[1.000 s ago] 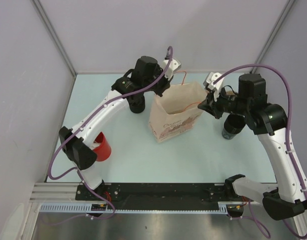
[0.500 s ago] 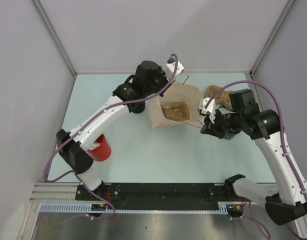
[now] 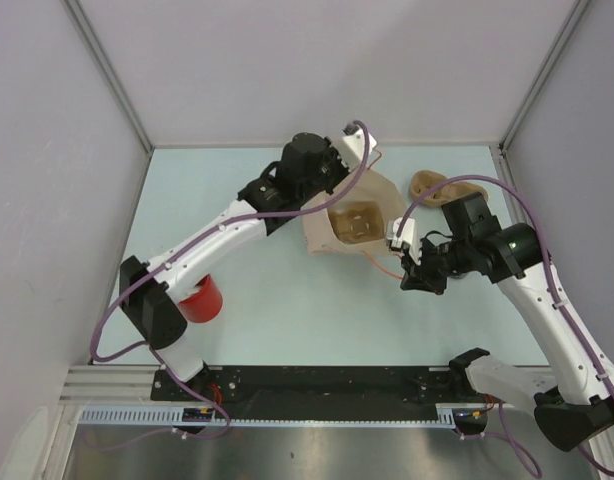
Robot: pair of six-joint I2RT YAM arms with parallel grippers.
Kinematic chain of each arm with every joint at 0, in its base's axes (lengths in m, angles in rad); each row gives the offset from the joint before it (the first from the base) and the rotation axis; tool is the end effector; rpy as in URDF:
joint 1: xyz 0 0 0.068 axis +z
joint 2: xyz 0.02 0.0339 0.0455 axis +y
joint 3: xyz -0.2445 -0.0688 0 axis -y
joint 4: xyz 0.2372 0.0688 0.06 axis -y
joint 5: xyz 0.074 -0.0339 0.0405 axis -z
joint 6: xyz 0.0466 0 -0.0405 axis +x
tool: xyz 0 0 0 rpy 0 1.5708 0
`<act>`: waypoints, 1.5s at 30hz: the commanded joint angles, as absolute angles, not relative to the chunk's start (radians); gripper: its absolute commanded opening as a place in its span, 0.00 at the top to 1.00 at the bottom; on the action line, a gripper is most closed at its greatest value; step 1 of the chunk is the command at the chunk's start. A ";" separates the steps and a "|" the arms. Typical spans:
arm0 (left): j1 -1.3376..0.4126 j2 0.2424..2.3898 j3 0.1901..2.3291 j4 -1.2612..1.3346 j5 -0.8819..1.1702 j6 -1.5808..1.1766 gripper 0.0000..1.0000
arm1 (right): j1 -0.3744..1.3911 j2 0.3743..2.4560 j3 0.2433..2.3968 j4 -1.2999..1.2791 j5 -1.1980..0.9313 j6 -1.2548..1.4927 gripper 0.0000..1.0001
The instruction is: Pack the takeout coffee
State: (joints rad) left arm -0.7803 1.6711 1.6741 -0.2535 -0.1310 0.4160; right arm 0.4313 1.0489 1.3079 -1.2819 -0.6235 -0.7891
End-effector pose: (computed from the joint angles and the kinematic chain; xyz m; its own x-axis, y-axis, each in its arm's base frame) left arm 0.2871 -0.2756 0.3877 0.0844 0.4802 -0.8731 0.6269 0.6555 0.4211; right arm 0.1433 0.0959 0.3487 -0.1093 -0.6846 -0.7207 -0.9841 0.1767 -0.0186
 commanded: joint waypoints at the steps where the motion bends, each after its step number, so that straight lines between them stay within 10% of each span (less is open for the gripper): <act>1: -0.825 1.651 1.595 -0.164 -0.241 0.483 1.00 | 0.439 1.034 1.263 -1.358 -0.600 -0.811 1.00; 45: -1.140 1.594 1.706 -0.514 -0.302 0.427 1.00 | 0.419 0.741 1.005 -1.451 -0.502 -0.897 1.00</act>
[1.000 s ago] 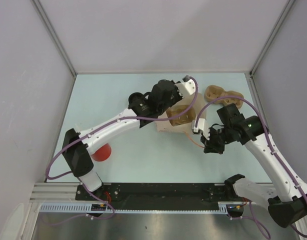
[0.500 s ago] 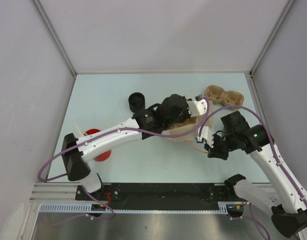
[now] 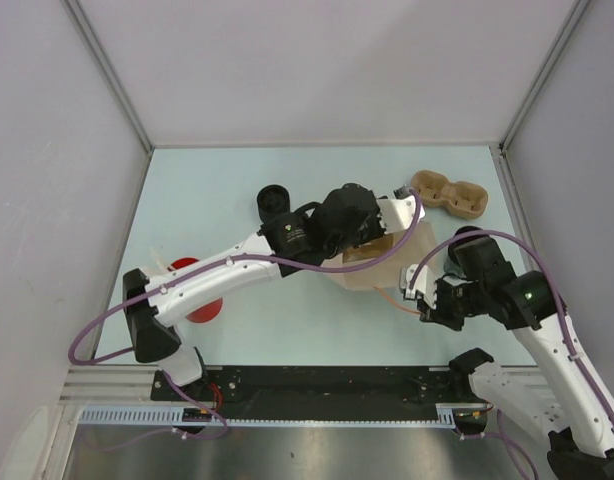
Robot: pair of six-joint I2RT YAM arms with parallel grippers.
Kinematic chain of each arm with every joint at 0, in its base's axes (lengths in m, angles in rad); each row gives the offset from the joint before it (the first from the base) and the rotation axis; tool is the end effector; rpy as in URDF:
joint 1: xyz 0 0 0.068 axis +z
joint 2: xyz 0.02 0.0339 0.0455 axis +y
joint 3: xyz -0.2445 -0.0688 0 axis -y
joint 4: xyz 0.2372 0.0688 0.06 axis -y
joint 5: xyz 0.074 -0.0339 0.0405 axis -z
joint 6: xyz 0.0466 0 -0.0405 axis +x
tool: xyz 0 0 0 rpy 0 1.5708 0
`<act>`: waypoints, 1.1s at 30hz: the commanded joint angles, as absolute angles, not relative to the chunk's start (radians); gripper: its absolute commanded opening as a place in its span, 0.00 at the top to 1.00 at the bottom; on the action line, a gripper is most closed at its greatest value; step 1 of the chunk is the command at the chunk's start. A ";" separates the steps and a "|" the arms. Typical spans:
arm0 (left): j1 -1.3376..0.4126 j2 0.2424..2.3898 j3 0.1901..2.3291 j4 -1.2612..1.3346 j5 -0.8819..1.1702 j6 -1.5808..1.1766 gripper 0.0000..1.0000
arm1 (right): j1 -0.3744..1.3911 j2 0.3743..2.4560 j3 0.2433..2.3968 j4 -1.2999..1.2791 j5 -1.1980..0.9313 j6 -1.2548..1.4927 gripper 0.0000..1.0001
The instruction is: Pack the takeout coffee
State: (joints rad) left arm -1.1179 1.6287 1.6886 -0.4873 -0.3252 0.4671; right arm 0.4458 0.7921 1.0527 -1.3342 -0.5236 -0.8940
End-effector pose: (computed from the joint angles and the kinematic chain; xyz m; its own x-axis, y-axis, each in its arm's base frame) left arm 0.1774 -0.3306 0.3827 0.1644 0.6372 -0.7529 0.7289 0.4358 0.5280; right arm 0.0951 0.0713 0.3061 -0.0378 -0.7663 -0.6413 -0.9869 0.1295 -0.0966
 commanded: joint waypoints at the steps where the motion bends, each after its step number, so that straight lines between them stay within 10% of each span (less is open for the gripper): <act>1: -1.140 1.592 1.703 -0.520 -0.298 0.426 1.00 | 0.414 0.729 0.991 -1.436 -0.480 -0.890 1.00; 33: -1.238 1.655 1.650 -0.535 -0.328 0.556 1.00 | 0.468 0.649 0.838 -1.292 -0.201 -0.925 1.00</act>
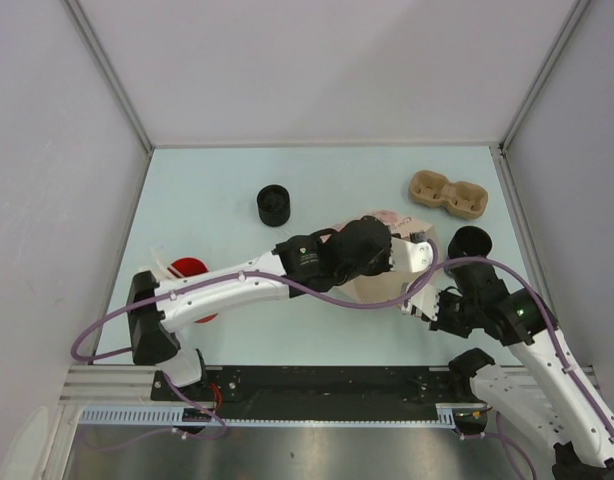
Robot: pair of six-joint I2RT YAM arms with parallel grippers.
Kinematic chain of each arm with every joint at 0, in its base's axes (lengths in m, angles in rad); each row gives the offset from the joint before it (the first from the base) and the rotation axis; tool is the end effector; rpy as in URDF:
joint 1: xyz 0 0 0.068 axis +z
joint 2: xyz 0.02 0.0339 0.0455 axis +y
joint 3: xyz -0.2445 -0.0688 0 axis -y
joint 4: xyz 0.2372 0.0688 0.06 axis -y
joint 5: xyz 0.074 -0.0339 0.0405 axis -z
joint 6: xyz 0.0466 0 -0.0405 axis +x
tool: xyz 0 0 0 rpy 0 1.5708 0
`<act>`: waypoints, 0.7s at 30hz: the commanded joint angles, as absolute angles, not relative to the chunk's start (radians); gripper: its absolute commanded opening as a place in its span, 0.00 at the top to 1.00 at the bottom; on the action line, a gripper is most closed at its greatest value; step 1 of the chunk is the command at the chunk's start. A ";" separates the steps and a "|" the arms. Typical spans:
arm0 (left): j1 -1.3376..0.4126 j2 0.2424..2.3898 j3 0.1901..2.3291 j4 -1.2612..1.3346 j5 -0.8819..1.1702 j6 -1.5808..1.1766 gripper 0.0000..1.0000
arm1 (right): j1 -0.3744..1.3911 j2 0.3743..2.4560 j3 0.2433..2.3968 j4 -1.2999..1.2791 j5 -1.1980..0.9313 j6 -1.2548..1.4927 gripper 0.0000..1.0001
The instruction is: Pack the takeout coffee
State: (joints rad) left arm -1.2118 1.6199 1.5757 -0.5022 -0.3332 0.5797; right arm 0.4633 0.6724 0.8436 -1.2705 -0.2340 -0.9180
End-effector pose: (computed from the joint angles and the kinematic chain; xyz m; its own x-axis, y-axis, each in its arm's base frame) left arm 0.1451 -0.3434 0.3458 0.2781 0.7322 -0.6217 0.7581 0.2302 0.6102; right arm 0.0904 0.0572 0.2590 -0.0639 -0.8957 -0.4400 -0.9544 0.1837 -0.2354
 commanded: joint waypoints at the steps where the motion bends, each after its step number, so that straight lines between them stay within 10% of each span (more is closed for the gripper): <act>1: -1.239 1.664 1.670 -0.538 -0.324 0.548 1.00 | 0.469 0.638 0.830 -1.293 -0.201 -0.925 1.00; 21: -1.178 1.707 1.779 -0.480 -0.402 0.488 1.00 | 0.463 0.603 0.853 -1.191 -0.160 -0.878 1.00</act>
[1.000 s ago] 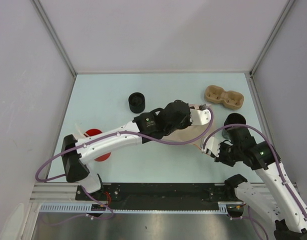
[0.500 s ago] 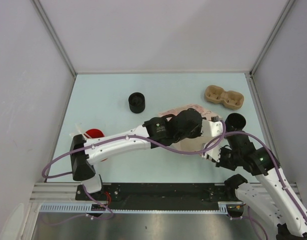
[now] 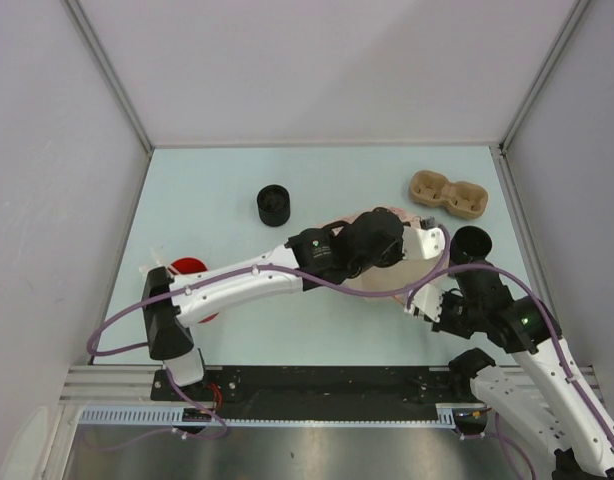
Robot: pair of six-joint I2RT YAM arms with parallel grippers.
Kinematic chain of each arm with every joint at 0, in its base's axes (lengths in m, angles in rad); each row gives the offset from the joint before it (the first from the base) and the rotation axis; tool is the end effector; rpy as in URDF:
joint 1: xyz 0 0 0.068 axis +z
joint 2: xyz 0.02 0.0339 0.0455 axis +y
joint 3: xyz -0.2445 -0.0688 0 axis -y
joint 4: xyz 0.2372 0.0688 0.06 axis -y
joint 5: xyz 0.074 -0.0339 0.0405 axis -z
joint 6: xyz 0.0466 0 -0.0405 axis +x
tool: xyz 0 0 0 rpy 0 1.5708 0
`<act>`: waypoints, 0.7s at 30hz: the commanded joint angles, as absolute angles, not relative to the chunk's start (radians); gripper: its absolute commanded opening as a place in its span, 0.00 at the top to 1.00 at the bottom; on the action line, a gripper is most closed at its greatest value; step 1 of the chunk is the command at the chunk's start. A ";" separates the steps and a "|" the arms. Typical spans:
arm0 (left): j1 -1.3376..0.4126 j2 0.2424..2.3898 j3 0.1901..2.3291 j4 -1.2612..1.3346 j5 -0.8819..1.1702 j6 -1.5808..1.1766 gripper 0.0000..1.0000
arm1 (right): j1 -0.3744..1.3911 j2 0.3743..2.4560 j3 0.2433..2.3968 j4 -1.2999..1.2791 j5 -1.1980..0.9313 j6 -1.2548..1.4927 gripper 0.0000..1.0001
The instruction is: Pack the takeout coffee
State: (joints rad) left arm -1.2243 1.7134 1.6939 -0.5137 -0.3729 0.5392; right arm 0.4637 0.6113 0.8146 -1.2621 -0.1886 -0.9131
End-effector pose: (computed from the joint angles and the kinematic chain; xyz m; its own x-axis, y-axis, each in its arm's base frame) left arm 0.1498 -0.3650 0.3512 0.2469 0.7242 -0.6439 0.7488 0.2792 0.6011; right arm 0.0843 0.0519 0.2561 -0.0639 -0.9011 -0.4288 -0.9358 0.2034 -0.2878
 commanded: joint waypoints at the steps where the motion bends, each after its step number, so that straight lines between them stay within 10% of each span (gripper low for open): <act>1: -1.157 1.707 1.787 -0.485 -0.387 0.480 1.00 | 0.462 0.606 0.864 -1.183 -0.160 -0.871 1.00; 21: -0.988 1.720 1.891 -0.612 -0.186 0.356 1.00 | 0.465 0.899 1.310 -0.825 -0.149 -0.600 1.00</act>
State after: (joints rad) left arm -1.0222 1.7241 1.8305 -0.6071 -0.2459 0.4133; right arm 0.4629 0.8303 1.1828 -0.9390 -0.1387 -0.6868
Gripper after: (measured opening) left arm 0.014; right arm 0.019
